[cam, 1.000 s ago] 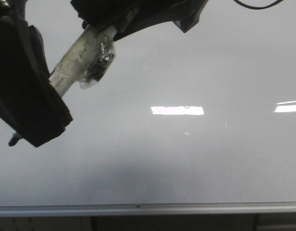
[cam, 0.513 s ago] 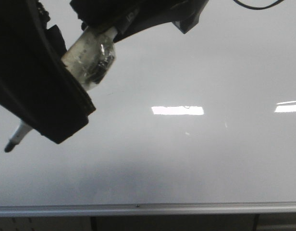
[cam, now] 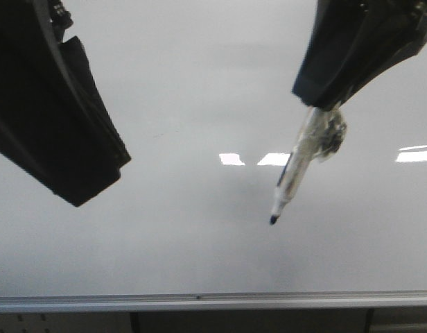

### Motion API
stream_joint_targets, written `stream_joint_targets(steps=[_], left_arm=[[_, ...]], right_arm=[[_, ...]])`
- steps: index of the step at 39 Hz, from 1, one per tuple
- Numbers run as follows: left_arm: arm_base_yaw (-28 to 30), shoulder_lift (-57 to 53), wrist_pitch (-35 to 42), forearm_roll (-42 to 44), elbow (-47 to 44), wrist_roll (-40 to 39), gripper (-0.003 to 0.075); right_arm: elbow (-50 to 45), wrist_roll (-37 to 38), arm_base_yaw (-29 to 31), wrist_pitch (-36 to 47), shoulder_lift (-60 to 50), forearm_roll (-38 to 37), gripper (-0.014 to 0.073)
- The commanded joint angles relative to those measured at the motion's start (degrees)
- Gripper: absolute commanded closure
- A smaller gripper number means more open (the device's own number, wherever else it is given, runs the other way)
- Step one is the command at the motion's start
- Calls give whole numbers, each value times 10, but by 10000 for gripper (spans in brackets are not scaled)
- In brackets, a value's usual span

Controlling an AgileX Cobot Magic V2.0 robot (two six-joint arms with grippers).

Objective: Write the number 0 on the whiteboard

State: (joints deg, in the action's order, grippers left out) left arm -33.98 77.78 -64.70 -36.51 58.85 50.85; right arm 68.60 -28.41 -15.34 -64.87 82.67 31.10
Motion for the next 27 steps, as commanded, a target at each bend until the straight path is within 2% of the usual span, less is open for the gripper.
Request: stream_joint_targets(steps=[1, 4, 8, 12, 15, 21, 24, 27], left_arm=[[-3, -16, -1, -31, 17, 1, 442], [-3, -16, -1, -31, 17, 1, 585], [-3, -16, 4, -31, 17, 1, 735], [-3, -16, 4, -31, 17, 1, 740], [-3, -16, 4, -31, 17, 1, 740], [-3, -16, 4, -31, 17, 1, 740], [-3, -16, 4, -31, 17, 1, 740], [-3, -16, 4, -31, 17, 1, 740]], right_arm=[[18, 8, 35, 37, -41, -7, 661], [18, 10, 57, 47, -53, -7, 661], [18, 10, 71, 60, -60, -7, 661], [21, 13, 72, 91, -63, -8, 652], [30, 51, 71, 119, -63, -26, 652], [68, 157, 55, 177, -60, -145, 652], [100, 186, 49, 176, -53, -180, 652], [141, 186, 45, 151, -35, -180, 652]])
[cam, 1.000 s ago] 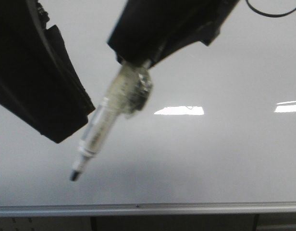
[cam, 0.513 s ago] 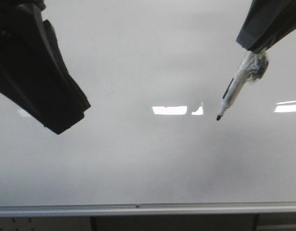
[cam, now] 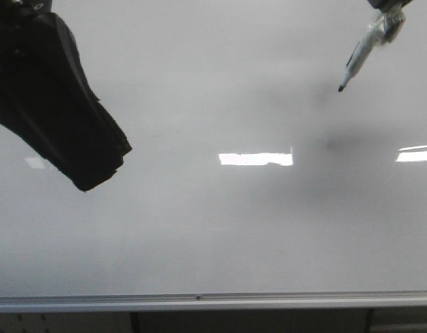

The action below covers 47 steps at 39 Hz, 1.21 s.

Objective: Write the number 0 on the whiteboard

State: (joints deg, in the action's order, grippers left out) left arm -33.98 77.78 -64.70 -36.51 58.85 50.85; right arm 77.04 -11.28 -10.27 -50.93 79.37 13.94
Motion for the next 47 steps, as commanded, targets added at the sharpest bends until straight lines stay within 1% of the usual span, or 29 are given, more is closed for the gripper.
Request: stream_joint_targets(steps=[1, 4, 7, 13, 21, 33, 47], left_arm=[[-3, -16, 4, -31, 17, 1, 740], [-3, -16, 4, -31, 17, 1, 740], [-3, -16, 4, -31, 17, 1, 740], [-3, -16, 4, -31, 17, 1, 740], [-3, -16, 4, -31, 17, 1, 740], [-3, -16, 4, -31, 17, 1, 740], [-3, -16, 4, -31, 17, 1, 740]], right_arm=[[73, 14, -6, 0, 5, -9, 652], [124, 14, -7, -27, 33, -9, 652], [159, 14, -7, -35, 56, -9, 652], [201, 14, -9, -7, 82, -8, 652], [205, 14, -17, 34, 98, -8, 652], [205, 14, -25, 73, 111, -7, 652], [204, 14, -25, 74, 130, -7, 652]])
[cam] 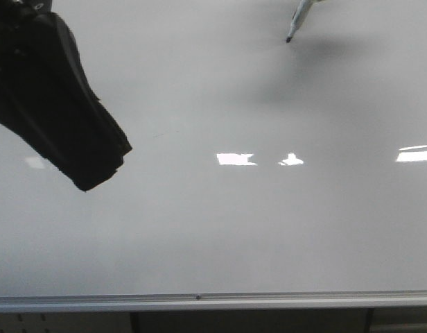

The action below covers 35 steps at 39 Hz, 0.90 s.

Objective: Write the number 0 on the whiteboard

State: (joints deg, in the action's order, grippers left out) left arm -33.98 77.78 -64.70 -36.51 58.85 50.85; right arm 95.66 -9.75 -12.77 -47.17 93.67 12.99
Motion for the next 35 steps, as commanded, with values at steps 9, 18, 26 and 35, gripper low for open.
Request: stream_joint_targets(steps=[9, 18, 26, 35], left_arm=[[-3, -16, 4, -31, 17, 1, 740], [-3, -16, 4, -31, 17, 1, 740], [-3, -16, 4, -31, 17, 1, 740], [-3, -16, 4, -31, 17, 1, 740]], right_arm=[[17, -1, 0, 16, 14, 2, 652], [16, -1, 1, 4, 25, -25, 652], [17, -1, 4, 4, 22, -51, 652], [51, 13, 4, 5, 21, -87, 652]])
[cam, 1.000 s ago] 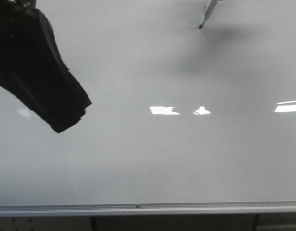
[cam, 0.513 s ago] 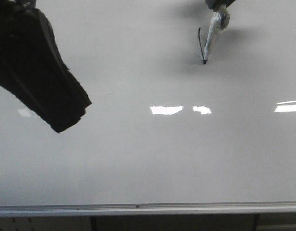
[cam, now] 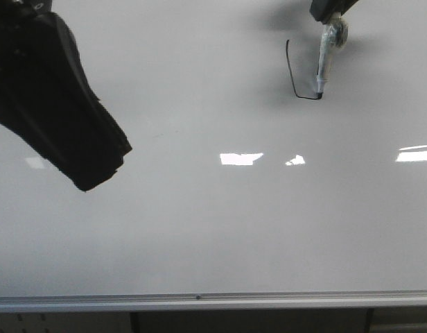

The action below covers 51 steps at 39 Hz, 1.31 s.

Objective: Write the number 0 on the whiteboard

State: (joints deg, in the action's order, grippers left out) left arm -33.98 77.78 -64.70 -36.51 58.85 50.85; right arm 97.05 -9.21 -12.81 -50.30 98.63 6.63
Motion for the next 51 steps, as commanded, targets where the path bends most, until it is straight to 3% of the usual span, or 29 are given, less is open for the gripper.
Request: stream_joint_targets(steps=[1, 14, 22, 34, 51], left_arm=[[-3, -16, 4, -31, 17, 1, 740], [-3, -16, 4, -31, 17, 1, 740], [-3, -16, 4, -31, 17, 1, 740], [-3, -16, 4, -31, 17, 1, 740], [-3, -16, 4, -31, 17, 1, 740]], right_arm=[[45, 13, 4, 36, -29, -31, 652], [121, 16, 1, 53, -28, -38, 652], [127, 16, -5, 66, -23, -3, 652], [127, 16, -55, 61, 2, 4, 652], [144, -27, -59, -128, -71, 135, 654]])
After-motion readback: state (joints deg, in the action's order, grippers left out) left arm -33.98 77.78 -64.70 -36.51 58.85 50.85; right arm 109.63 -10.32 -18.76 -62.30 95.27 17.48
